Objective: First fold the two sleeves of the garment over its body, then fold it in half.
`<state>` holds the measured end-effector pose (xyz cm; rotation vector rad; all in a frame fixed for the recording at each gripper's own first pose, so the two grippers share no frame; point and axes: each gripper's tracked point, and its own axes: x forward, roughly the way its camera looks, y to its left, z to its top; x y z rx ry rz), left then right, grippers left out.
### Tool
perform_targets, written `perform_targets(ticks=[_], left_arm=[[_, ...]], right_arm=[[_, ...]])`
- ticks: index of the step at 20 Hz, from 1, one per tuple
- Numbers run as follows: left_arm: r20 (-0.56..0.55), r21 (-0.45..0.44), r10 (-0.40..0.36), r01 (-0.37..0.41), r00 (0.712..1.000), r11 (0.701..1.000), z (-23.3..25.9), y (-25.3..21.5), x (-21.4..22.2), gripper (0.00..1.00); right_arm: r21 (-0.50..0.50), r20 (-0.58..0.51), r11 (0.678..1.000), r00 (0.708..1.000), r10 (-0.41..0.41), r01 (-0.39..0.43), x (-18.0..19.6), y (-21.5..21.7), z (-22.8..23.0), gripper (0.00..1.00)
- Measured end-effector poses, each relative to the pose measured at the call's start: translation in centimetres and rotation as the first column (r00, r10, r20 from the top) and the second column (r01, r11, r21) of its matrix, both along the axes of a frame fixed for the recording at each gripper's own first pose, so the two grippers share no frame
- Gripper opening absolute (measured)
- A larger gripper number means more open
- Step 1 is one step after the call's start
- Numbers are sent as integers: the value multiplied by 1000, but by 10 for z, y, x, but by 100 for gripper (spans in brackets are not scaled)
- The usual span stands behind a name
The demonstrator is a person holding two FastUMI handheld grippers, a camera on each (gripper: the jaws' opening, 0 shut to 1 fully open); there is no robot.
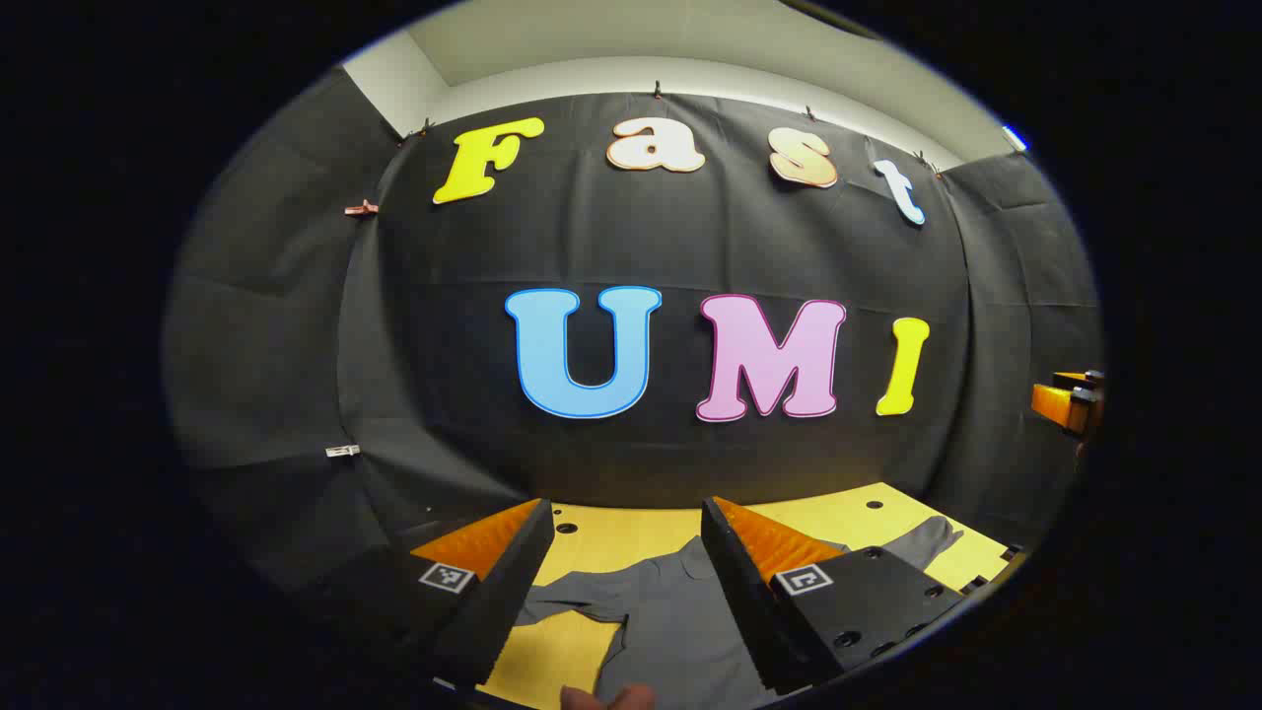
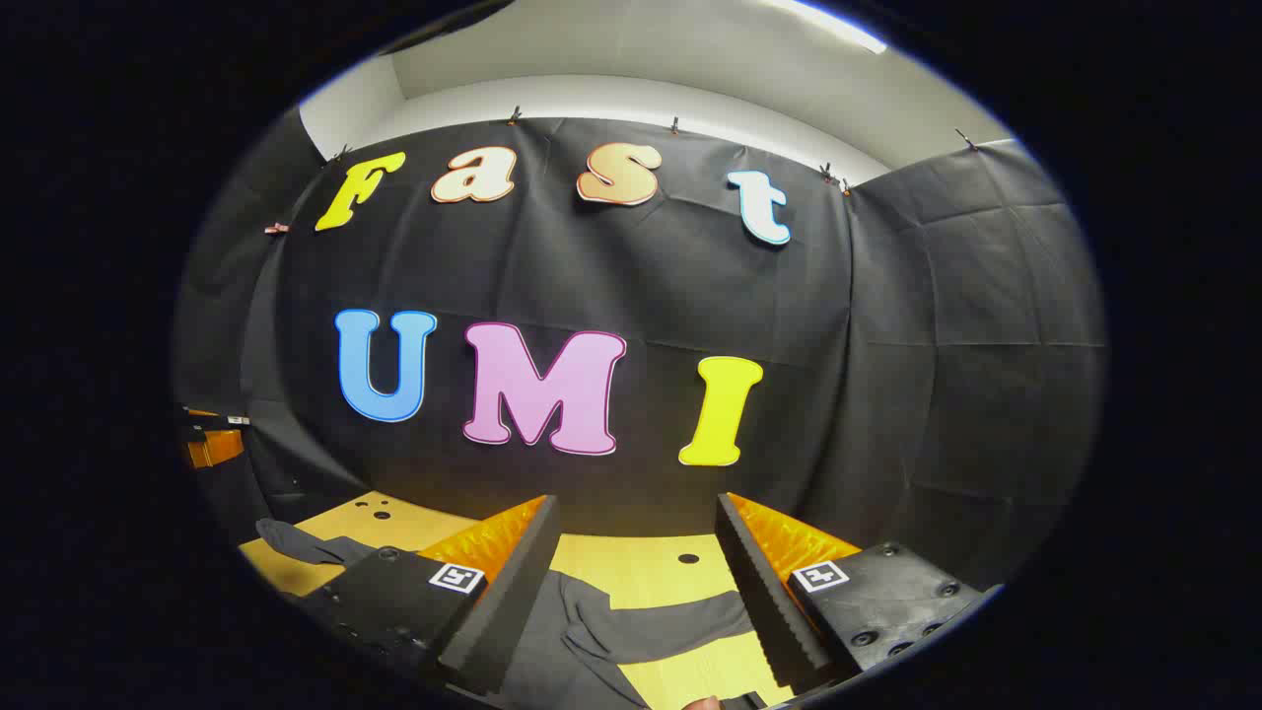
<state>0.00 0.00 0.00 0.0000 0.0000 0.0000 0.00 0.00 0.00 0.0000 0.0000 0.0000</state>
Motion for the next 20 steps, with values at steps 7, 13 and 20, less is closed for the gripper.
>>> perform_targets(ticks=[7,13,20], left_arm=[[-5,-3,-15,15,1000,1000,0,-12,4,95],[-1,3,-38,38,999,999,1,-22,13,95],[35,35,-128,126,991,991,12,-50,27,95]], right_arm=[[0,-6,1000,1000,-7,7,2,-7,-1,100],[-2,-13,1000,1000,-7,7,10,-6,-5,97],[-11,-6,999,999,-46,46,31,-11,-2,92]])
